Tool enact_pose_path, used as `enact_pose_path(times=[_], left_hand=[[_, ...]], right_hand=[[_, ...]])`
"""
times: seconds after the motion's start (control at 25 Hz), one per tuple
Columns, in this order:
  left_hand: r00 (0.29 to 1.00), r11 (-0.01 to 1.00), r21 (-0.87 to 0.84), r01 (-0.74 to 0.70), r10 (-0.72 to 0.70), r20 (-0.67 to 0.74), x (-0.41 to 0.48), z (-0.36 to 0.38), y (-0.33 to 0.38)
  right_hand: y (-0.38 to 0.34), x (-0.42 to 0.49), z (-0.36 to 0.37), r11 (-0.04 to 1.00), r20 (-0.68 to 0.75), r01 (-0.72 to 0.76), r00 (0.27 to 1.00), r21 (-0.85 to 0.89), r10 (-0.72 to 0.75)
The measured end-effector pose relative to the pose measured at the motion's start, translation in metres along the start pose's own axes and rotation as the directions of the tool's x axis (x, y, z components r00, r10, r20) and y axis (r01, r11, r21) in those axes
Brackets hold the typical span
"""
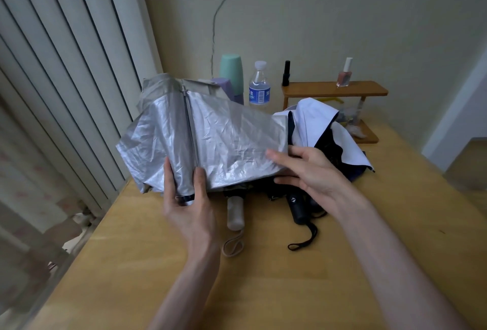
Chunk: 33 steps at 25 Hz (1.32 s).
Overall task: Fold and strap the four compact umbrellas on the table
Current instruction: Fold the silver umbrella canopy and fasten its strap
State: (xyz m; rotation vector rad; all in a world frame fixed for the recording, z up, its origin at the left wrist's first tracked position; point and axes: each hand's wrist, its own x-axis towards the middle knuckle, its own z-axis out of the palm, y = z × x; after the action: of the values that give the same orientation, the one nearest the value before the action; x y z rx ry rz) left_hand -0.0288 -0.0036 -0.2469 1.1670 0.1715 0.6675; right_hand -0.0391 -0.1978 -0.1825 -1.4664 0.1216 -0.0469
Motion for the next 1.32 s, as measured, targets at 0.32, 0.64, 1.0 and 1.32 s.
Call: enact_pose_path(times=[0.32,0.64,1.0,1.32], left_hand=[[0.998,0.999,-0.025,-0.031,0.029,-0.057,0.004,-0.001,0.001],[0.997,0.999,-0.015,-0.036,0.035,-0.064,0.001,-0.001,0.003],[0.996,0.998,-0.032,-0.056,0.054,-0.068,0.002,-0.001,0.004],[0.997,0.998,-0.012,-0.068,0.068,-0.033,0.003,-0.001,-0.003]], right_hand=[[-0.001,-0.006,0.002,0.974,0.071,0.130,0.990,-0.188,-0.118],[0.021,-0.003,0.032,0.975,-0.275,0.141,0.944,-0.173,-0.185],[0.024,-0.003,0.046,0.936,-0.235,0.336,0.906,-0.104,-0.351],[0.001,-0.008,0.028,0.990,-0.199,0.138,0.971,0.025,-0.130]])
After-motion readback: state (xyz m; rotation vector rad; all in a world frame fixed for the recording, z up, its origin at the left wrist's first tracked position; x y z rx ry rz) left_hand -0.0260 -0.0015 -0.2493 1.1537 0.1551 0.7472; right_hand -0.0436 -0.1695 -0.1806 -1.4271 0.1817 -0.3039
